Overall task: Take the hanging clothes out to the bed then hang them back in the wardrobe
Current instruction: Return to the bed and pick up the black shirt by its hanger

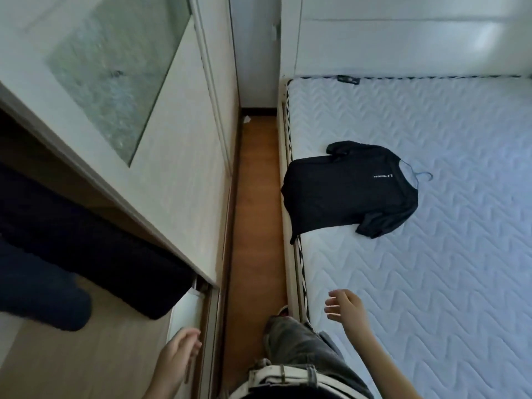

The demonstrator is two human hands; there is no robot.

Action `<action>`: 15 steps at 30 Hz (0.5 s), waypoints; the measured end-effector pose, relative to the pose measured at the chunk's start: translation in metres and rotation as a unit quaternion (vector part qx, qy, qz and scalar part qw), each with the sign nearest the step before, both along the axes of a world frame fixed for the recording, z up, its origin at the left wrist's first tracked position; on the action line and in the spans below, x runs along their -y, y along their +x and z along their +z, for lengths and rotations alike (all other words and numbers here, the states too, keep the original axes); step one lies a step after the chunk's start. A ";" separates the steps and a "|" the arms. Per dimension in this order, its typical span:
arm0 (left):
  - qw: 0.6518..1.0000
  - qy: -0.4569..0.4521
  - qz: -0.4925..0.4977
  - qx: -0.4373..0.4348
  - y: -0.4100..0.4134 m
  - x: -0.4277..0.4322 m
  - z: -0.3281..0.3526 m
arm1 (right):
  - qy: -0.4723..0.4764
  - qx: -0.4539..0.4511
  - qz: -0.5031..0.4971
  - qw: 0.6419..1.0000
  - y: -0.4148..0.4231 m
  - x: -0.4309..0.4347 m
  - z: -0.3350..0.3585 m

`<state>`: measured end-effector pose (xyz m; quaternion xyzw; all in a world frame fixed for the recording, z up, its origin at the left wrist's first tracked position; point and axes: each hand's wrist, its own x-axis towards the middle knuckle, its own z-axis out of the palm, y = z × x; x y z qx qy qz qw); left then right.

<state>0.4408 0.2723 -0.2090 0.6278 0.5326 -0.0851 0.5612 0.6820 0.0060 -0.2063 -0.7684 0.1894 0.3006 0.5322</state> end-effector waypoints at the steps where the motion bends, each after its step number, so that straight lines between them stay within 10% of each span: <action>1: 1.000 0.005 -0.020 0.005 0.020 -0.006 -0.001 | 0.006 0.002 -0.003 1.000 0.017 -0.006 0.000; 15: 0.984 0.016 -0.174 0.028 0.291 -0.074 -0.003 | 0.006 0.022 -0.123 0.992 0.201 -0.013 -0.001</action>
